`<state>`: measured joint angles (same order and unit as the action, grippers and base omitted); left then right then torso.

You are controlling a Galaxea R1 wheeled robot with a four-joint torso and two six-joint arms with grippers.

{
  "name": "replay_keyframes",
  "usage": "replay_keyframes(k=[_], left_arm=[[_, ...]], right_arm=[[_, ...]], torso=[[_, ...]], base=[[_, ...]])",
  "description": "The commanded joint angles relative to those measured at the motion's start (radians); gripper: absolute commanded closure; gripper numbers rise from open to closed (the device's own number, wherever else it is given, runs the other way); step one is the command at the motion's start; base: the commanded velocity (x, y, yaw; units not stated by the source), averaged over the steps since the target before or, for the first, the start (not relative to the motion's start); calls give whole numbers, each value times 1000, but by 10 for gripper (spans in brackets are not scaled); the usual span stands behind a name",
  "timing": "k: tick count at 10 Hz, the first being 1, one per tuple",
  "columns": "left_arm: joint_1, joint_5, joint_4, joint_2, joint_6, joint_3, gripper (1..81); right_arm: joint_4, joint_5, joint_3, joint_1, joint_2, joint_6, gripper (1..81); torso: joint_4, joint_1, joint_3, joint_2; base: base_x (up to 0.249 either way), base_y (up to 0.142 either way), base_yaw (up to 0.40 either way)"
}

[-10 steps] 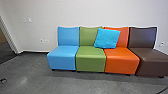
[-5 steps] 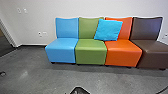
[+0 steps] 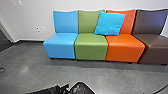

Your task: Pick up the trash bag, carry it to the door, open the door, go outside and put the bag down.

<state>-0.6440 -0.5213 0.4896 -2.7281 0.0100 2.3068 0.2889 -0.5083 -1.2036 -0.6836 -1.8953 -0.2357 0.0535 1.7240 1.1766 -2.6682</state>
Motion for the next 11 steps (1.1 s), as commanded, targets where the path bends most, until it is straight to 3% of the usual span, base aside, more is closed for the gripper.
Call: replay_keyframes(k=[1,2,3,4,7,8,11], left_arm=[[103,-80,6,-24,1,28,10],[89,-79,4,-38,2,34,10],[62,-72,9,-53,2,37,10],[42,-57,9,-70,7,52,10],[30,-45,11,-116,11,134,10],[30,-26,9,-131,11,160,10],[1,49,4,-176,16,250,10]], right_arm=[[32,-53,17,98,37,0,10],[32,-53,17,100,36,-2,10],[32,-52,15,97,31,-2,10],[32,-52,13,98,25,-2,10],[32,-52,20,100,17,-8,10],[32,-52,18,98,17,-8,10],[32,-52,24,94,19,-8,10]], torso=[[0,16,0,-32],[0,4,0,-4],[0,8,61,-10],[0,10,95,-15],[0,10,158,-15],[0,10,98,-15],[0,11,132,-15]], base=[[0,0,0],[0,0,0],[0,0,0],[0,0,0],[0,0,0],[0,0,0],[0,0,0]])
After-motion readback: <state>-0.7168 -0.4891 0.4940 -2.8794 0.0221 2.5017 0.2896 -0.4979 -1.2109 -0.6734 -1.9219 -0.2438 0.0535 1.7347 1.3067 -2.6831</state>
